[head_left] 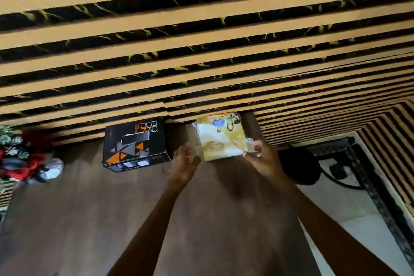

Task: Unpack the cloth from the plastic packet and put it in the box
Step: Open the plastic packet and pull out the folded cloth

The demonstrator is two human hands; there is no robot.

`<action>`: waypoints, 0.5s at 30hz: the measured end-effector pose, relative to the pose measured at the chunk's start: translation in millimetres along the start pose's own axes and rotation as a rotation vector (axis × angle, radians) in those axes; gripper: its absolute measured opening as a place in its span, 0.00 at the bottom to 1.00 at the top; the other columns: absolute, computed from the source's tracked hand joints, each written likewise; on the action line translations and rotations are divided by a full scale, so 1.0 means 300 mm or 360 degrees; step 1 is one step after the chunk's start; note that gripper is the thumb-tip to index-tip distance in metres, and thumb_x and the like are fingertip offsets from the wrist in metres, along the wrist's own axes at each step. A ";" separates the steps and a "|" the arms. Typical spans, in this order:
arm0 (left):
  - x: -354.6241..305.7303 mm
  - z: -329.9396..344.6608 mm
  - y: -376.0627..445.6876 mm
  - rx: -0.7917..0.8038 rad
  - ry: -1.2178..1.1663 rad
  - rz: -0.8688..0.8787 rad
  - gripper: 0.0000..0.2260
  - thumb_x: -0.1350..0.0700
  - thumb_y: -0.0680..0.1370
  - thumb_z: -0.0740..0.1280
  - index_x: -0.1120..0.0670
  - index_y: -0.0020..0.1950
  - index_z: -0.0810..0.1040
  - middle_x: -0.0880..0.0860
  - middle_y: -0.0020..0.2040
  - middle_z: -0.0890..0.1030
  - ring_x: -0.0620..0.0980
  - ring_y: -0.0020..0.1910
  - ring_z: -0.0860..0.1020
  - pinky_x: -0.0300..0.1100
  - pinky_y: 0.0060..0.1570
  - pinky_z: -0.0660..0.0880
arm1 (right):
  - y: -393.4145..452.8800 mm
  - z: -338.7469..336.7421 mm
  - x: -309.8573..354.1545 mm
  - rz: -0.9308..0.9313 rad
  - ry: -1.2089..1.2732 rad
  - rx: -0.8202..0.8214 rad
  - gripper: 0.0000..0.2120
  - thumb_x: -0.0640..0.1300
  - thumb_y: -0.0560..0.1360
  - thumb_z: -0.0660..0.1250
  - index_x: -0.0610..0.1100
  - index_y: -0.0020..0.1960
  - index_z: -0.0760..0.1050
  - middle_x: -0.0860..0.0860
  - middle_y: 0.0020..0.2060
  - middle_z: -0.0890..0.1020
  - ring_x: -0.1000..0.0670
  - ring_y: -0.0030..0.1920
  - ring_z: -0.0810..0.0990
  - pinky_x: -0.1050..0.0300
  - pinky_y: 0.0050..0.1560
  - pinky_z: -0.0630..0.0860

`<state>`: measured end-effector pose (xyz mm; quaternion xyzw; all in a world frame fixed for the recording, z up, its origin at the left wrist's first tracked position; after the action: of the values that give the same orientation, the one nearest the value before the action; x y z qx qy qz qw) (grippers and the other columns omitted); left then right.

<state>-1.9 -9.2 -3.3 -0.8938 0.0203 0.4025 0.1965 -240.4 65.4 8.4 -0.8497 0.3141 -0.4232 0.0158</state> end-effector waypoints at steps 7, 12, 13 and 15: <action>-0.038 0.131 0.164 -0.0028 -0.0085 -0.0291 0.20 0.54 0.77 0.68 0.64 0.64 0.71 0.55 0.53 0.77 0.52 0.50 0.75 0.33 0.40 0.69 | 0.219 0.088 -0.079 0.0083 -0.0056 0.0021 0.29 0.50 0.66 0.76 0.41 0.63 0.71 0.43 0.56 0.81 0.42 0.56 0.80 0.54 0.53 0.74; -0.041 0.177 0.231 0.0055 -0.0348 -0.0485 0.13 0.59 0.76 0.69 0.65 0.57 0.76 0.61 0.52 0.82 0.50 0.40 0.79 0.34 0.33 0.75 | 0.282 0.114 -0.091 0.0220 0.0002 0.0169 0.21 0.47 0.69 0.75 0.39 0.59 0.78 0.44 0.52 0.84 0.45 0.52 0.82 0.62 0.43 0.68; -0.038 0.181 0.225 0.0063 -0.0361 -0.0509 0.11 0.60 0.76 0.68 0.65 0.55 0.75 0.60 0.49 0.82 0.48 0.37 0.77 0.29 0.28 0.71 | 0.285 0.118 -0.098 0.0238 0.0040 0.0192 0.20 0.47 0.69 0.75 0.40 0.58 0.79 0.45 0.51 0.84 0.46 0.50 0.82 0.63 0.40 0.68; -0.045 0.174 0.192 -0.0012 -0.0332 -0.0497 0.07 0.59 0.76 0.68 0.62 0.49 0.76 0.55 0.41 0.79 0.48 0.35 0.75 0.27 0.24 0.68 | 0.273 0.116 -0.103 0.0259 0.0154 0.0210 0.20 0.44 0.69 0.75 0.40 0.60 0.78 0.47 0.51 0.84 0.50 0.47 0.81 0.63 0.38 0.70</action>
<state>-59.3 -44.9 -44.2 -0.8403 -0.1408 0.4577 0.2542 -271.3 8.3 -59.6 -0.7971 0.3539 -0.4808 0.0910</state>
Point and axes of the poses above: each hand's wrist, its own y-axis towards the middle knuckle, its own z-axis out of the palm, x = y × z, the point moved 1 cm from there along y, towards the middle knuckle
